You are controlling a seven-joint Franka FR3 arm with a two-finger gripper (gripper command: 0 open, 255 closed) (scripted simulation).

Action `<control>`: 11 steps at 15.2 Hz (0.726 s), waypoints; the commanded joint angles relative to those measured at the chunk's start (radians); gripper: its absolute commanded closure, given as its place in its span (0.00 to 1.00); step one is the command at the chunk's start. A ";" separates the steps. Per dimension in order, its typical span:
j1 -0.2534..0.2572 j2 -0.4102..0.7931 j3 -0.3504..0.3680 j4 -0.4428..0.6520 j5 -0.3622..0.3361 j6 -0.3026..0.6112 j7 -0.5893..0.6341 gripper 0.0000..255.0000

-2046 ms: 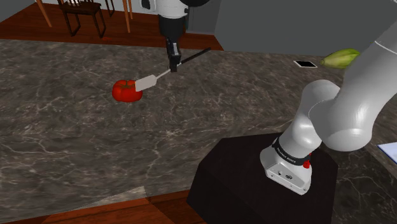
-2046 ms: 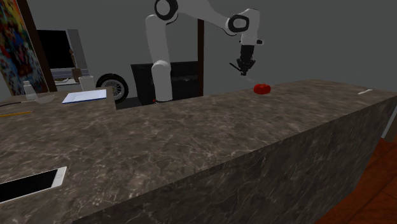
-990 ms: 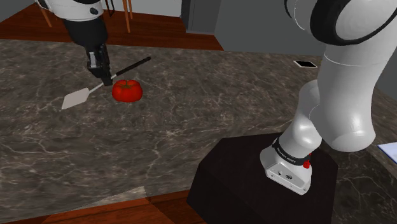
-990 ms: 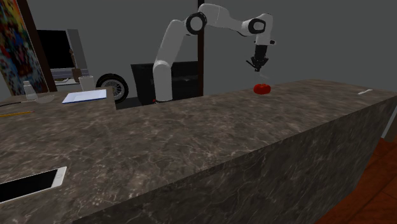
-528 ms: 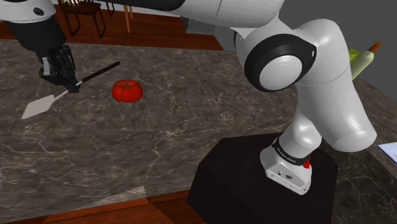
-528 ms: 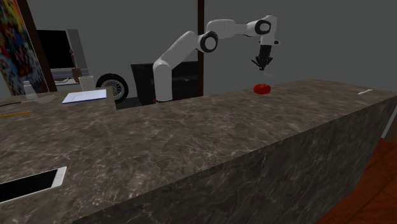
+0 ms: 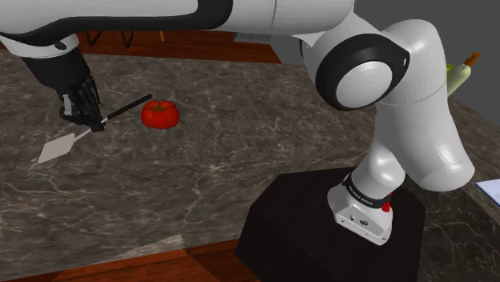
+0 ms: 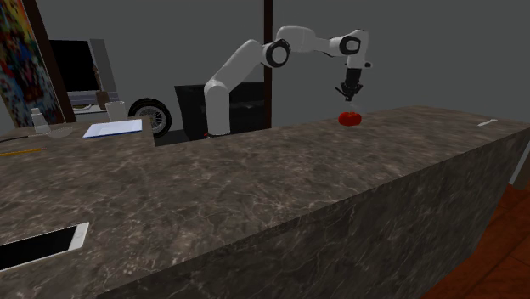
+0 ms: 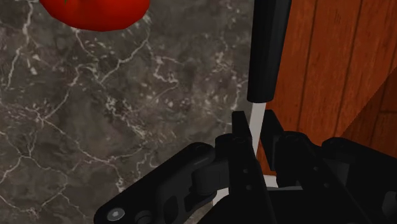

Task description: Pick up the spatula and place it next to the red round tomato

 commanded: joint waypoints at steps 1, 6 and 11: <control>0.000 -0.008 0.000 -0.042 0.000 0.035 0.000 1.00; -0.001 -0.016 0.000 -0.123 0.000 0.108 0.001 1.00; -0.001 -0.013 0.000 -0.185 -0.001 0.173 0.002 1.00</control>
